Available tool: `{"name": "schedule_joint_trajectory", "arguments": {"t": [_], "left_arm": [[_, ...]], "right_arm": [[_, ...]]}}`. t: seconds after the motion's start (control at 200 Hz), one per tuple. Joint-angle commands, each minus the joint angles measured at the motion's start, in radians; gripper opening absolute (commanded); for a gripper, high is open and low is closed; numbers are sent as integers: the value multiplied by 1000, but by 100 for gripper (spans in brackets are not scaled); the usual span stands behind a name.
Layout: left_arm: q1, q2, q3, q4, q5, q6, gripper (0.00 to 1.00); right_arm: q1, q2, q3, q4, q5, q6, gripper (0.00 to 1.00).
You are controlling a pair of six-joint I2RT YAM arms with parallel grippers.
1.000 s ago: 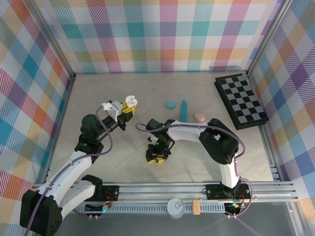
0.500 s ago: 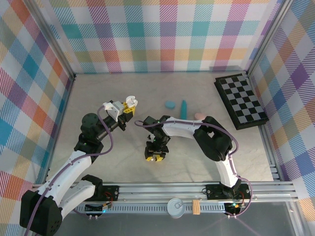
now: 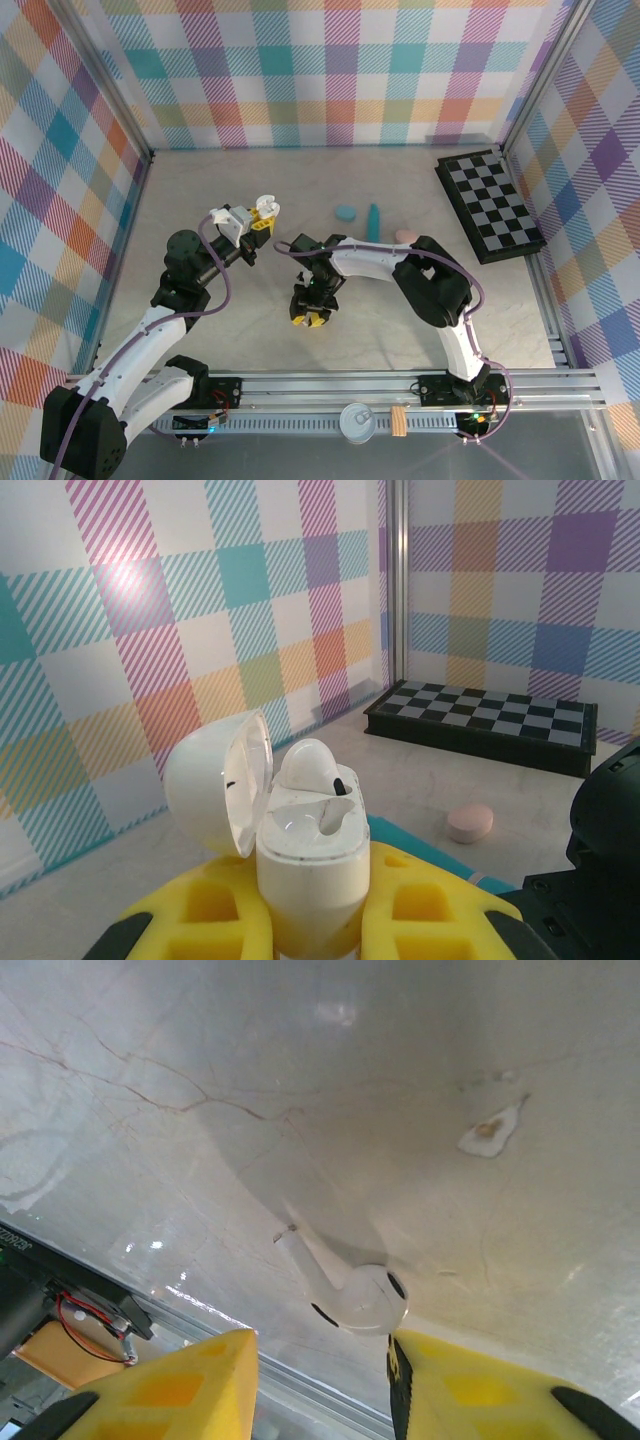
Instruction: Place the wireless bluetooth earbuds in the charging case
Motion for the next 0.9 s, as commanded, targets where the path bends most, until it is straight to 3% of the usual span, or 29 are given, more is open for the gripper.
{"name": "schedule_joint_trajectory", "arguments": {"t": [0.0, 0.325, 0.895], "left_arm": [[12, -4, 20, 19, 0, 6, 0], [12, -3, 17, 22, -6, 5, 0], [12, -22, -4, 20, -22, 30, 0]], "right_arm": [[-19, 26, 18, 5, 1, 15, 39], [-30, 24, 39, 31, 25, 29, 40], [-23, 156, 186, -184, -12, -67, 36]]}}
